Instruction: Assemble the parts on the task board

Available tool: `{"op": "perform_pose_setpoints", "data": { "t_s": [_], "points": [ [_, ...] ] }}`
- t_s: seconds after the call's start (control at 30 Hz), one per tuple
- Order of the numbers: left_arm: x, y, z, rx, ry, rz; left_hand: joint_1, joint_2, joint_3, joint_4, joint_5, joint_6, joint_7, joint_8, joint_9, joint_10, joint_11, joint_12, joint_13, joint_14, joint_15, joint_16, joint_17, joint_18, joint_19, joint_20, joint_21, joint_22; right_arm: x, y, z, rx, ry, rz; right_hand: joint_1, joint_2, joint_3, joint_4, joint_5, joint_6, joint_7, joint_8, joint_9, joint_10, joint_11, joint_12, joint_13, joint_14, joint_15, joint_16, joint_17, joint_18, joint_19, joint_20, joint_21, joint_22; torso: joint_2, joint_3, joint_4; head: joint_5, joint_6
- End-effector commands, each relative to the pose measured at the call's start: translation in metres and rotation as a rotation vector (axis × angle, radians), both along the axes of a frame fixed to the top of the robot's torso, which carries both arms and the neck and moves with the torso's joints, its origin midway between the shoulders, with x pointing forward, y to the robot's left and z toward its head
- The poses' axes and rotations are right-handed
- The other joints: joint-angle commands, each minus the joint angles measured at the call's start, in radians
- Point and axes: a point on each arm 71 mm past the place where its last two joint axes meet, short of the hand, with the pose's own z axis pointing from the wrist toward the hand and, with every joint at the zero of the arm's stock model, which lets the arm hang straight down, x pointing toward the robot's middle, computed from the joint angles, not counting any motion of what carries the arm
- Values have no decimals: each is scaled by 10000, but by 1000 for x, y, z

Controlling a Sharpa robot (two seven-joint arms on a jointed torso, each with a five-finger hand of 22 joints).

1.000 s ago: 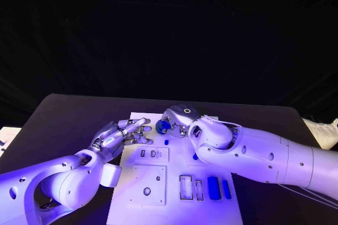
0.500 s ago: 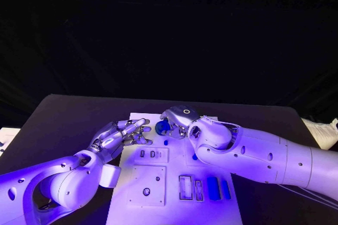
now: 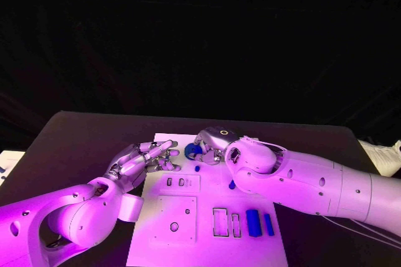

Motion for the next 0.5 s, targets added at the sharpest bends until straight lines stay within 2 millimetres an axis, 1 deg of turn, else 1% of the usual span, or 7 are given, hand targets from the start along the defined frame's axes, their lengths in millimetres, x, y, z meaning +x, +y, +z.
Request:
{"op": "perform_pose_setpoints", "data": {
  "t_s": [0.03, 0.3, 0.5],
  "points": [
    [-1, -2, 1, -119, -51, -166, 29, 98, 9, -36, 34, -56, 27, -48, 5, -62, -10, -51, 9, -64, 25, 43, 9, 89, -42, -4, -57, 9, 1, -1, -4, 93, 652, -159, -103, 13, -16, 19, 37, 46, 8, -1, 0, 54, 18, 41, 13, 495, 92, 56, 20, -128, 27, 21, 13, 383, 4, -5, 4, -5, -6],
    [-1, -1, 2, -112, -48, -157, 27, 89, 7, -42, 32, -68, 33, -56, 3, -71, -5, -58, 9, -71, 27, 44, 15, 88, -46, -3, -58, 10, 3, -2, -5, 21, 671, -329, 67, -227, 55, -57, -42, -56, 52, -49, -32, 11, 51, 83, 69, 499, 121, 79, 63, -126, 22, 43, 12, 380, 1, -7, 6, -11, -6],
    [-1, -1, 2, -109, -53, -144, 27, 89, 7, -42, 32, -68, 33, -56, 3, -71, -5, -58, 9, -71, 27, 44, 15, 88, -46, -3, -58, 10, 3, -2, -6, -46, 740, -329, 207, -329, 98, -76, -105, -81, 55, -50, -38, 0, 53, 107, 96, 504, 125, 100, 100, -127, 25, 51, 14, 388, -4, 0, -2, -7, 1]
  ]
}}
